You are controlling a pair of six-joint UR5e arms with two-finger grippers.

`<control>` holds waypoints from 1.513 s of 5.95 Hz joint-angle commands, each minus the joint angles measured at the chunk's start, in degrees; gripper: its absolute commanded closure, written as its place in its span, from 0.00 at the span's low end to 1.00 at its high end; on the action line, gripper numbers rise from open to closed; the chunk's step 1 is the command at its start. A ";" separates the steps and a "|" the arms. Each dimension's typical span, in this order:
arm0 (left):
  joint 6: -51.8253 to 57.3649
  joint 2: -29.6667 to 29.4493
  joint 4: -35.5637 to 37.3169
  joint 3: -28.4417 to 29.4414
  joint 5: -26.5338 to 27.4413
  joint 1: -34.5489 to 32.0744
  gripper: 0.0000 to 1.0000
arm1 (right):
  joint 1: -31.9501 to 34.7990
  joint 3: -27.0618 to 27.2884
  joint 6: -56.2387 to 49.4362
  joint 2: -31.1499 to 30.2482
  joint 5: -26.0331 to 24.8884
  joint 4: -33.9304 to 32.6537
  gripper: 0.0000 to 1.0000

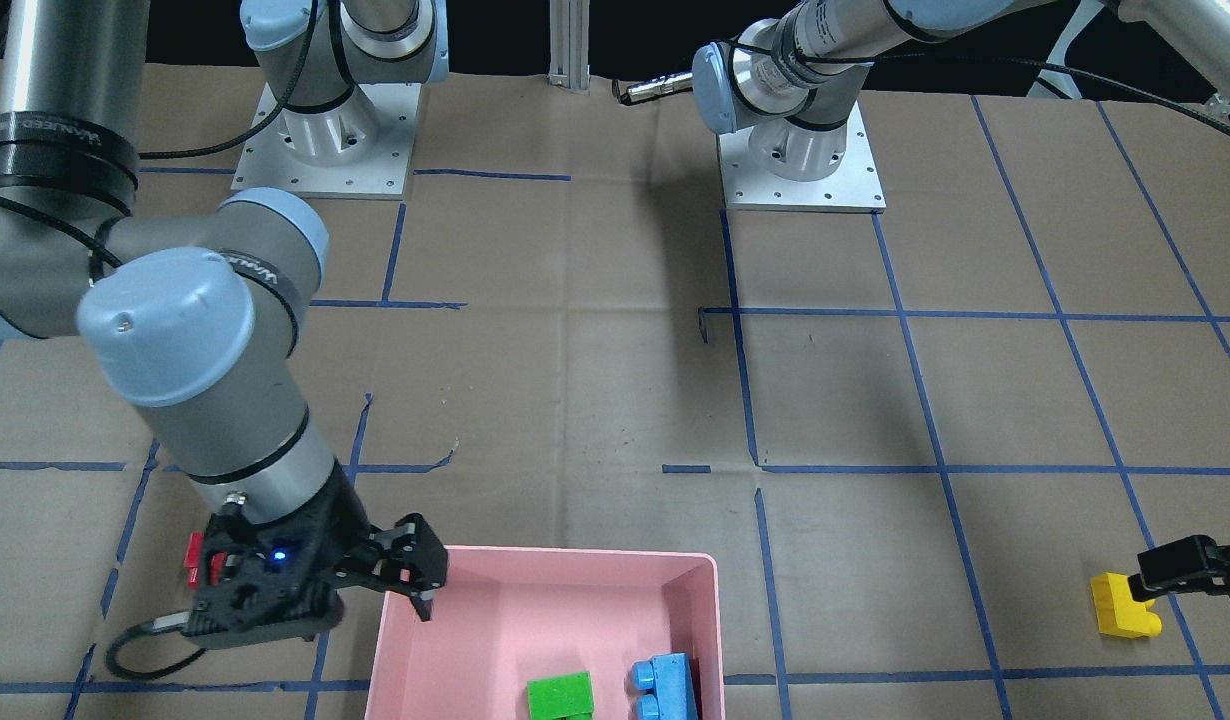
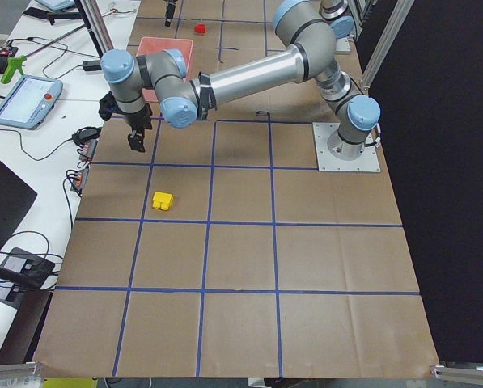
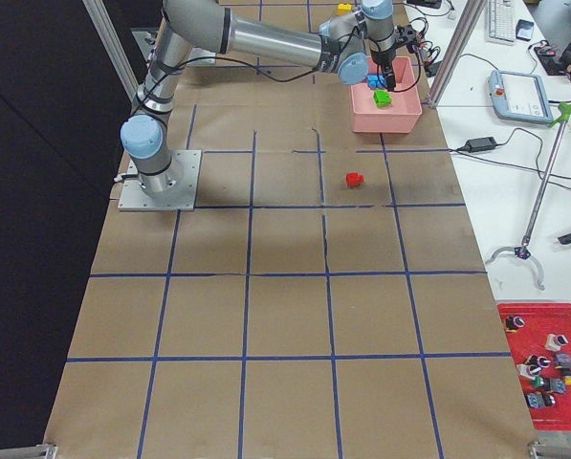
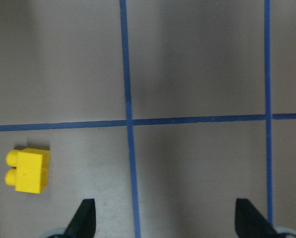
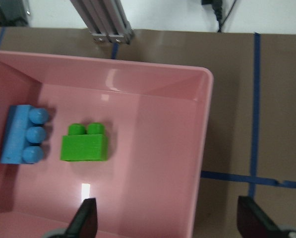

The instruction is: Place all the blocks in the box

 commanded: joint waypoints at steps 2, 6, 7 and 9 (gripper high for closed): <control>8.84 -10.16 10.38 -0.58 -0.10 3.32 0.00 | -10.57 16.14 -13.17 -6.05 -1.62 -3.15 0.00; 10.67 -11.51 11.37 -3.66 -0.11 5.25 0.00 | -16.92 26.84 -15.12 -0.11 -0.92 -19.64 0.00; 10.77 -11.07 11.37 -3.75 -0.11 5.43 0.00 | -16.93 27.10 -16.01 0.79 -1.18 -20.26 0.00; 10.77 -10.98 11.37 -6.19 -0.28 5.52 0.00 | -16.93 27.98 -15.76 0.98 -1.27 -20.35 0.00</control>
